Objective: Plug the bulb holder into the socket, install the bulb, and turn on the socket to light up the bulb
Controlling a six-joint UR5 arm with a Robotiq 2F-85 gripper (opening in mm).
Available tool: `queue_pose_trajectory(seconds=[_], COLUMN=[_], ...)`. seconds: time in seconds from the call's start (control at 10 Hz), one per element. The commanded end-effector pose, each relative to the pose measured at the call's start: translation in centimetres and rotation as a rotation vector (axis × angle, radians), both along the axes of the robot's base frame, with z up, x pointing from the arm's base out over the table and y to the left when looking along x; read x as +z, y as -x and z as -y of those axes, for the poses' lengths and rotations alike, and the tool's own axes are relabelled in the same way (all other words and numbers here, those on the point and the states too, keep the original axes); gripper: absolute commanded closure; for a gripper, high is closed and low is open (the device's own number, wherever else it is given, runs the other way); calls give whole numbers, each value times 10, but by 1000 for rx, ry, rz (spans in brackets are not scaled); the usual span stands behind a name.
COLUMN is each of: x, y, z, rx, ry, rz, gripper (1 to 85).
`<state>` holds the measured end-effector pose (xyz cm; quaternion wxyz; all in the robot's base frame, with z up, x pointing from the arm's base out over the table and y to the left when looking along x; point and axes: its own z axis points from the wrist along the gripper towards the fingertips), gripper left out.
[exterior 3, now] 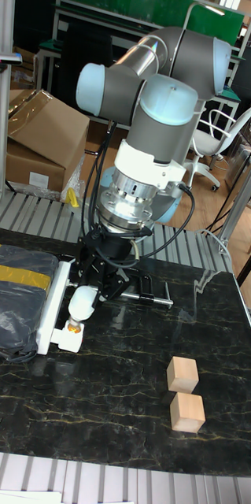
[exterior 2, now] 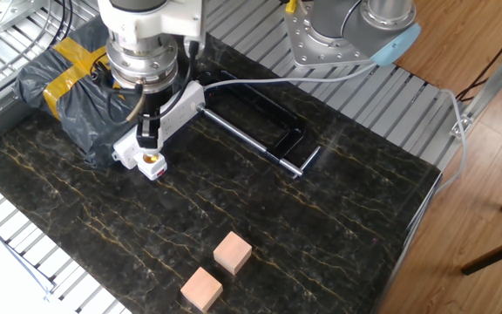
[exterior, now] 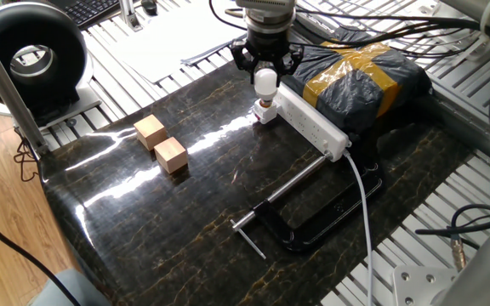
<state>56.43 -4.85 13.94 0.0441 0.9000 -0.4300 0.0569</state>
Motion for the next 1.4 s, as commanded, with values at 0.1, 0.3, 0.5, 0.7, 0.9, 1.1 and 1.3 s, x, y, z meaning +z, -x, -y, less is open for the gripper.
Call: queue_pose_trajectory(seconds=[0.1,0.3,0.5,0.7,0.9,1.1,1.3], x=[0,-1,0,1,-3,-3,-4], y=[4,5,-1,0,-4,-4,-5], z=[-4,-10,-10,-13,-11,-12,-11], rx=[-63,-76,-91,-94,-91,-98,-94], ry=[-24,-47,-49,-58,-52,-55,-52], rz=[-10,-11,12,10,15,8,9], gripper=[847,847,847,847,847,847,847])
